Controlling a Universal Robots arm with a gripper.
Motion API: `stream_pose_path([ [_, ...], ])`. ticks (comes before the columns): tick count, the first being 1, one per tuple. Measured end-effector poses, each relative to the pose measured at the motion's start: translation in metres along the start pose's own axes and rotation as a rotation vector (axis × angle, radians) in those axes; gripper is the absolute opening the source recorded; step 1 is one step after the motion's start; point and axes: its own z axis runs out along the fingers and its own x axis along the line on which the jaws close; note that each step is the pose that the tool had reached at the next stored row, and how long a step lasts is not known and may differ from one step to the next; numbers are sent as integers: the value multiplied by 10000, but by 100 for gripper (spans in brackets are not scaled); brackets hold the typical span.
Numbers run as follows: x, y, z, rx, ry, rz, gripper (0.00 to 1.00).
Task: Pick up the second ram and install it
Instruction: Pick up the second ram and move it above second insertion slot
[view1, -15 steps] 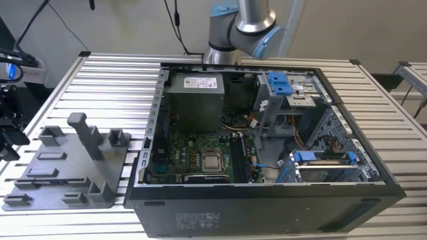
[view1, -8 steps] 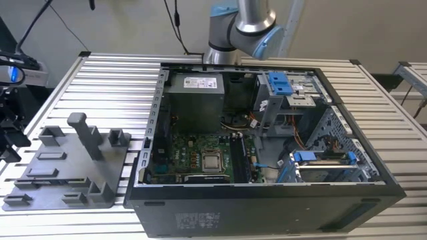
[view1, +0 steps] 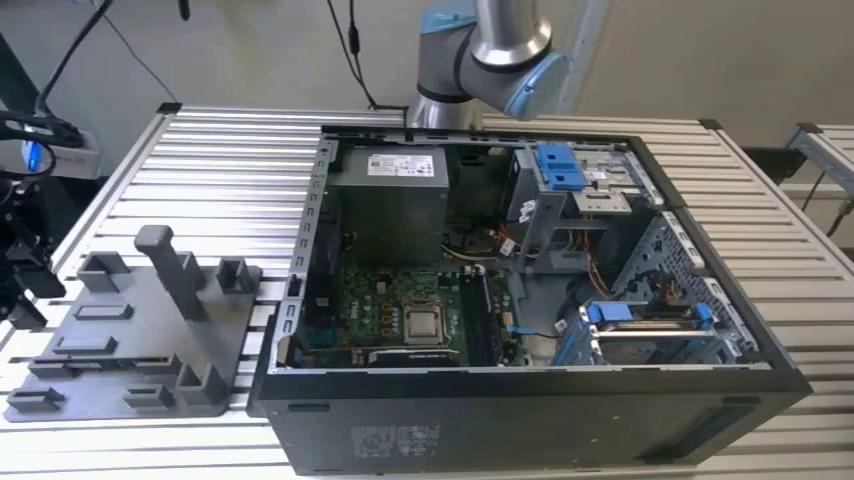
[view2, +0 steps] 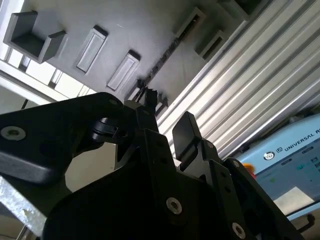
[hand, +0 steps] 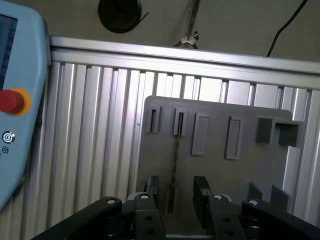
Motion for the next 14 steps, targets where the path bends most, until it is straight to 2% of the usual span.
stream_pose_path([
  [9, -3, -2, 68, 0, 9, 1, 42],
  [14, -3, -2, 72, -1, 11, 1, 42],
])
